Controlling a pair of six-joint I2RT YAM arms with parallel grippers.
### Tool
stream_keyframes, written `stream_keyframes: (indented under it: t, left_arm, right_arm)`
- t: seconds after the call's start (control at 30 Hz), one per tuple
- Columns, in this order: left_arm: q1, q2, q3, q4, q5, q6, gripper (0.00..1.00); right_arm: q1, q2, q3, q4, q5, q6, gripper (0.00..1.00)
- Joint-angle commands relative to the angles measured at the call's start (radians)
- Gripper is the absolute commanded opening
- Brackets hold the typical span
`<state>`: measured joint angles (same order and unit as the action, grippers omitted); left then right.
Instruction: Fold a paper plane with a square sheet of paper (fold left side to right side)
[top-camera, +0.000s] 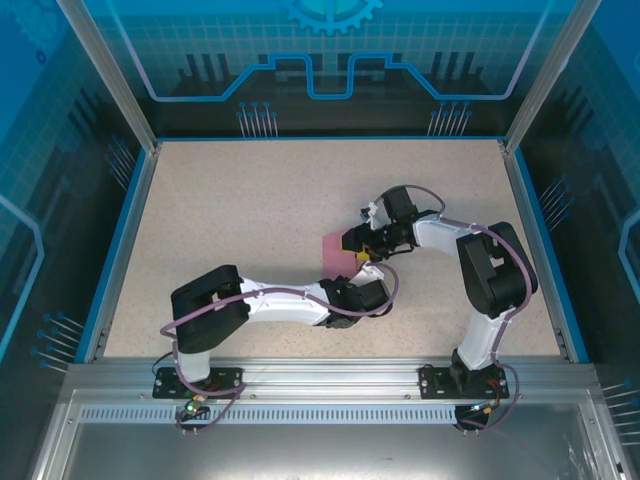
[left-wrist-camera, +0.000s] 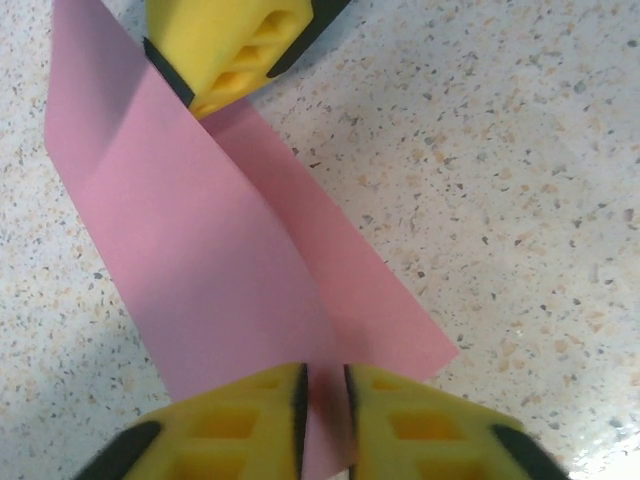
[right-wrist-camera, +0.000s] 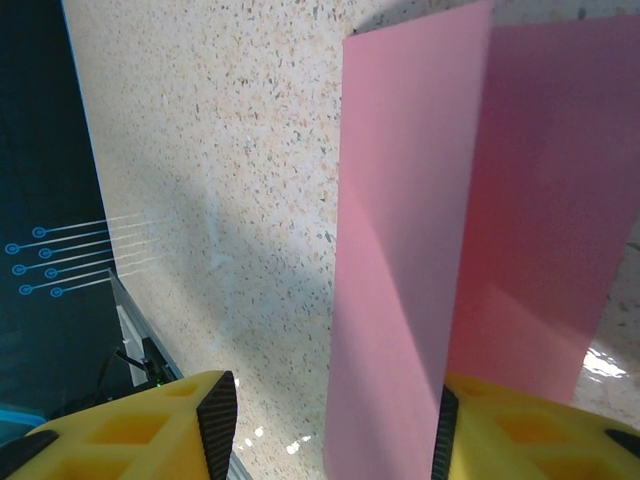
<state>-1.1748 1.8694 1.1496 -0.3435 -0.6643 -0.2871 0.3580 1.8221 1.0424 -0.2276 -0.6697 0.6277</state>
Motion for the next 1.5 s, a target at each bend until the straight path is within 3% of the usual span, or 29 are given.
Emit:
stream_keyframes:
  t: [0.0, 0.13, 0.23, 0.63, 0.67, 0.87, 1.03, 1.13, 1.47]
  left_arm:
    - [-0.008, -0.044, -0.020, 0.021, 0.024, 0.006, 0.09]
    - [0.001, -0.067, -0.036, 0.038, 0.051, 0.000, 0.00]
    - [0.020, -0.097, -0.062, 0.061, 0.100, -0.014, 0.00]
    - [0.174, -0.264, -0.243, 0.275, 0.475, -0.088, 0.00]
    - [0.195, -0.274, -0.261, 0.292, 0.514, -0.099, 0.00]
    - [0.311, -0.324, -0.346, 0.363, 0.679, -0.129, 0.00]
    - [0.374, -0.337, -0.365, 0.353, 0.723, -0.124, 0.00]
    - [0.397, -0.335, -0.369, 0.351, 0.741, -0.120, 0.00]
    - [0.435, -0.318, -0.337, 0.308, 0.755, -0.093, 0.00]
  right_arm:
    - [-0.012, 0.005, 0.032, -0.035, -0.005, -0.024, 0.54]
    - [-0.014, -0.017, 0.040, -0.039, 0.000, -0.039, 0.55]
    - [-0.025, -0.049, 0.035, -0.023, 0.010, -0.042, 0.56]
    - [-0.132, -0.263, -0.102, 0.048, 0.035, -0.063, 0.65]
    - [-0.138, -0.284, -0.122, 0.042, 0.043, -0.074, 0.62]
    - [-0.130, -0.376, -0.260, 0.018, 0.049, -0.113, 0.27]
    - [-0.058, -0.390, -0.354, 0.057, 0.071, -0.089, 0.06]
    - [-0.012, -0.366, -0.391, 0.102, 0.081, -0.061, 0.00]
    - [0.093, -0.258, -0.388, 0.099, 0.145, -0.055, 0.00]
